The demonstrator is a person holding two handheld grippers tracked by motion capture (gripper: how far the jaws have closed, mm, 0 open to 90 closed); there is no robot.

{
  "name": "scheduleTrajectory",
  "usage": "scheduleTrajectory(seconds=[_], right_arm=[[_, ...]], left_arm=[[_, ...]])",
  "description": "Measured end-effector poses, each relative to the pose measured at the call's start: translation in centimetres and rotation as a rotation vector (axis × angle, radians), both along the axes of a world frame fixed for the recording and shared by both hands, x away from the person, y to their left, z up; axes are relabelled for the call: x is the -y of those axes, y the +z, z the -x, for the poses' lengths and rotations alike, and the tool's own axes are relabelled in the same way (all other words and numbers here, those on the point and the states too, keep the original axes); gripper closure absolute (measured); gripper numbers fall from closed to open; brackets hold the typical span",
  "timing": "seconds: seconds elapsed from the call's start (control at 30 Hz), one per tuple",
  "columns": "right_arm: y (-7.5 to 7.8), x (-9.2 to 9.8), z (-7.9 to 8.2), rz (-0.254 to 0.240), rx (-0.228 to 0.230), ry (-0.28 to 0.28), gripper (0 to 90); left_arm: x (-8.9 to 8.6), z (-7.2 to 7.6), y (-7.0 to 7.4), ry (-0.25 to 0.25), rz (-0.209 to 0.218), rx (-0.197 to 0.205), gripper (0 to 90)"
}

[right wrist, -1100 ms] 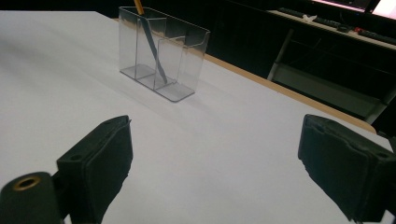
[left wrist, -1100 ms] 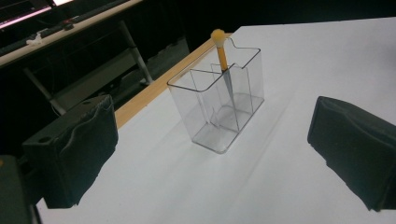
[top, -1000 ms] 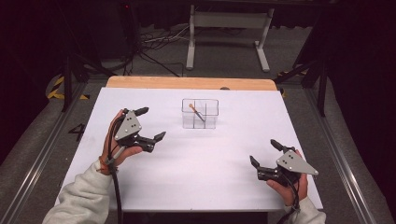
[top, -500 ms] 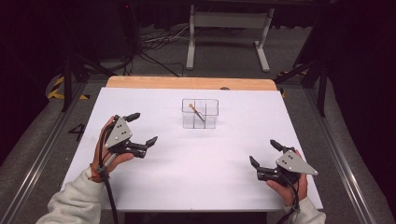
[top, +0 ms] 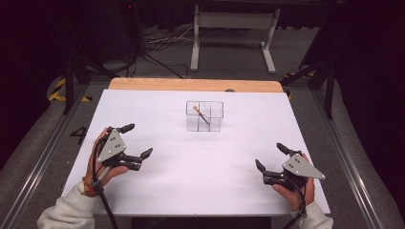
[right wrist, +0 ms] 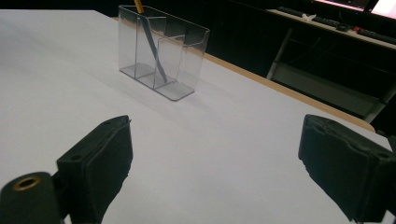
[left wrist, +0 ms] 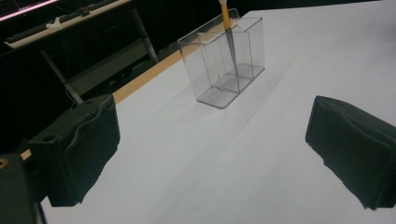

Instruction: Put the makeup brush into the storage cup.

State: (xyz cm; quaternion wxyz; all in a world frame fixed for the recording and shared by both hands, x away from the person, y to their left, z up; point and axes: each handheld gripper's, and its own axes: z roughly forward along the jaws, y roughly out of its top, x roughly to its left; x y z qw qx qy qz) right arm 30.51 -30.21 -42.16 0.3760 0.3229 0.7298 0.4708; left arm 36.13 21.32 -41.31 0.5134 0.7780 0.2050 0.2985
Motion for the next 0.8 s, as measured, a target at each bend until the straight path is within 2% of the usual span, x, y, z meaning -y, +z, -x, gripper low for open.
scheduleTrajectory(seconds=[0.07,0.23,0.27,0.47,0.53,0.77,0.8], right_arm=[[0.0,0.0,0.0,0.002,-0.001,0.001,10.4],[0.0,-0.1,0.0,0.007,-0.003,0.002,10.4],[-0.1,-0.1,0.0,0.006,-0.004,0.002,10.4],[-0.1,-0.1,0.0,0.014,-0.006,0.002,10.4],[-0.1,-0.1,0.1,0.012,-0.005,0.003,10.3],[-0.2,-0.1,0.2,0.021,-0.004,0.0,10.2],[-0.2,-0.1,0.2,0.024,-0.004,0.001,10.1]], left_arm=[[-0.2,0.2,-0.3,0.009,-0.004,0.004,3.8],[-1.0,0.9,-1.3,0.014,0.011,-0.021,4.1],[-1.3,1.0,-1.4,0.024,0.005,-0.018,4.0],[-2.2,1.6,-1.8,0.04,0.034,-0.035,4.1],[-2.6,1.7,-1.9,0.052,0.034,-0.028,4.1],[-4.0,2.2,-2.9,0.092,0.059,-0.057,5.0],[-4.2,2.3,-3.0,0.093,0.052,-0.064,4.9]])
